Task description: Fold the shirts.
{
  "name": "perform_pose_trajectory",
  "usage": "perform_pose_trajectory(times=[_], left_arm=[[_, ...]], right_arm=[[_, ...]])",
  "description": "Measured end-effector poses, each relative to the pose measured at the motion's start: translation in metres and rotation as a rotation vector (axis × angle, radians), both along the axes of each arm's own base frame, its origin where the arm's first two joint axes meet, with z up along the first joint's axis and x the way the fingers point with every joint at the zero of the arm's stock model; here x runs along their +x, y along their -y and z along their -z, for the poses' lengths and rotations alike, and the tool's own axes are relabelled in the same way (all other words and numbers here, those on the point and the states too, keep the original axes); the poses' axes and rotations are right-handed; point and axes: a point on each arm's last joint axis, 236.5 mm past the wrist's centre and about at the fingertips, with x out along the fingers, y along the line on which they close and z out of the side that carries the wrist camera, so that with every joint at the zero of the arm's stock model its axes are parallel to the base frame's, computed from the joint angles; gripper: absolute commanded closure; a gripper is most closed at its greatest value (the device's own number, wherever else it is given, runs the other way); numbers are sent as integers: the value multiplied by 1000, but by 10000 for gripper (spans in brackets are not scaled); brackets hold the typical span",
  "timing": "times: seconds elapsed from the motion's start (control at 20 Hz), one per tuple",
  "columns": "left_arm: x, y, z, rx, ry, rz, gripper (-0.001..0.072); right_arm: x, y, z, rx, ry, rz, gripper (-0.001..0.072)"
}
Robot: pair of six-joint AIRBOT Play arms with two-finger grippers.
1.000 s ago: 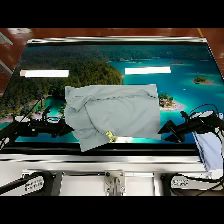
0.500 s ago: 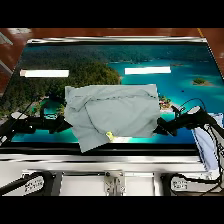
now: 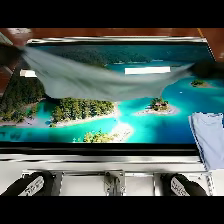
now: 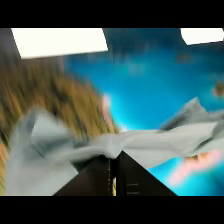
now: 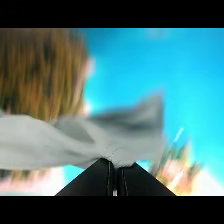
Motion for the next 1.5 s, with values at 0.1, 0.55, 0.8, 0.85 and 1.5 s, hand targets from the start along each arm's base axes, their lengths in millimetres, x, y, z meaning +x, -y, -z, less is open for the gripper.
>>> perform_pose_trajectory(times=[0.1,0.55,0.8,0.85,1.5], left_arm=[[-48,-6,-92,60,221,-87,674],[-231,-38,-196,137,564,-420,674],[-243,-39,-162,159,434,-429,674],[-238,-40,-150,166,384,-427,674],[-21,-76,169,169,-502,-304,674]], right_arm=[[-33,8,-104,-80,255,86,647],[-212,0,-252,-141,668,273,647],[-220,8,-191,-179,407,292,647],[-218,12,-171,-188,318,295,647],[-53,37,137,-69,-586,168,648]])
